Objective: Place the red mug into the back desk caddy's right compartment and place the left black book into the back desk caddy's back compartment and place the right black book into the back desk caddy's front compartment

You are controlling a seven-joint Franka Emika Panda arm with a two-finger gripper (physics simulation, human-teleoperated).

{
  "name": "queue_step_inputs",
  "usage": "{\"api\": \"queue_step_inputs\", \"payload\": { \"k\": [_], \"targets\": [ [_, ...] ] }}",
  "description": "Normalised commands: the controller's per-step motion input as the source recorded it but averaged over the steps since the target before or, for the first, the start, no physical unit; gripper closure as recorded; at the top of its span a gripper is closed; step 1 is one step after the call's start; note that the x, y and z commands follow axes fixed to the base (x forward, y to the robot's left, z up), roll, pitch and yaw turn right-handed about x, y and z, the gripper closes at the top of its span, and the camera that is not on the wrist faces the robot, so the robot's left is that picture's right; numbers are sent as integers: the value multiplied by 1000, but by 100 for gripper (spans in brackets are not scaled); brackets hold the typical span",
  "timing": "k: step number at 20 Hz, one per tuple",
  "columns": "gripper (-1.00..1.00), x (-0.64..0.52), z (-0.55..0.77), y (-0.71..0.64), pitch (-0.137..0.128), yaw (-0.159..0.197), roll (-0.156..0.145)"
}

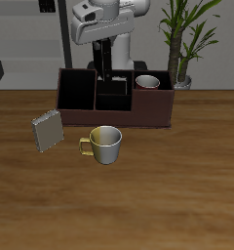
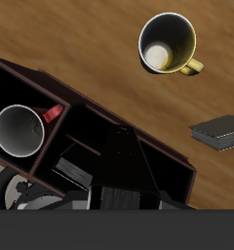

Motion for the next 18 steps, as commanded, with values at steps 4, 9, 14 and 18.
{"api": "queue_step_inputs", "payload": {
  "k": [4,9,14,18],
  "targets": [
    [100,-42,33,82,-18,249,-13],
    [100,36,37,-70,-28,120,-118],
    [100,39,90,124,-53,24,-109],
    [100,98,1,235,-1,97,-39]
  ]
}}
